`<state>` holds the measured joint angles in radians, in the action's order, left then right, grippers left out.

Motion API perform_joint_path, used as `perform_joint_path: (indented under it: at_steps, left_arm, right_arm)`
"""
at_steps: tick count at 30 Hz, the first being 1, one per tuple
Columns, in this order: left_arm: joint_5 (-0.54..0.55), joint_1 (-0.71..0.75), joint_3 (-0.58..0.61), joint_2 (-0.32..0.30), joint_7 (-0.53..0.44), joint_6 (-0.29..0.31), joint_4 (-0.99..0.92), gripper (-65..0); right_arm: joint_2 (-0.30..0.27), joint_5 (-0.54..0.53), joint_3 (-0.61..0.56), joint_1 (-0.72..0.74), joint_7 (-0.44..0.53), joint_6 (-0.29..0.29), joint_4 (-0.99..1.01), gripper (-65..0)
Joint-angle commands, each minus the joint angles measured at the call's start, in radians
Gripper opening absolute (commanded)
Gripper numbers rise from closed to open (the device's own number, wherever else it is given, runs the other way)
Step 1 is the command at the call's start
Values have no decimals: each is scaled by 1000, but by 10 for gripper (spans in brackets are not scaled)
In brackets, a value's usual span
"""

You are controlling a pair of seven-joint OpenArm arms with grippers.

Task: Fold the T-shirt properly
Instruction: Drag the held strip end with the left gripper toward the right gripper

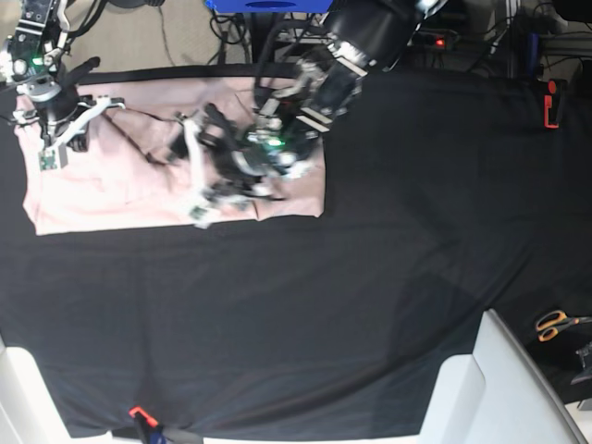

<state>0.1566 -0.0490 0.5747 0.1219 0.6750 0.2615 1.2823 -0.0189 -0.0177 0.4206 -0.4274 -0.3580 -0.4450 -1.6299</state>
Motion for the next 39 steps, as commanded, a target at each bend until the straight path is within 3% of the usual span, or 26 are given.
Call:
perform_joint_path:
  at_steps: [1, 4, 10, 19, 21, 24, 26, 28, 37, 39]
  left_arm:
    - [8, -22, 32, 20, -14, 6, -11, -176]
    - [82, -79, 109, 29, -22, 6, -82, -174]
    - [357, -202, 149, 29, -100, 6, -171, -176]
    - [375, -274, 190, 11, -50, 5, -128, -179]
    - [374, -248, 186, -18, -10, -44, -99, -183]
    - [331, -193, 186, -87, -4, -207, -5, -290]
    - [304, -148, 179, -126, -4, -291, 58, -441]
    - [294, -119, 179, -159, -5, -339, 92, -650]
    - [297, -107, 179, -159, -7, -351, 70, -650]
    - [291, -90, 178, -158, -7, -379, 67, -650]
  right_arm:
    - [-10, -5, 2, 0, 23, 1, -20, -648]
    - [-10, -5, 2, 0, 23, 1, -20, -648]
    - [-10, -5, 1, 2, 23, 1, -20, -648]
    - [-10, -5, 1, 2, 21, 1, -20, -648]
    - [-10, -5, 1, 2, 21, 1, -20, -648]
    - [-10, -5, 2, 2, 21, 1, -20, -648]
    - [-11, -3, 2, 2, 21, 1, -20, -648]
    - [-11, -3, 1, 3, 21, 1, -20, -648]
    - [-11, -3, 1, 6, 21, 1, -19, -648]
    - [-11, -3, 2, 6, 21, 1, -16, -648]
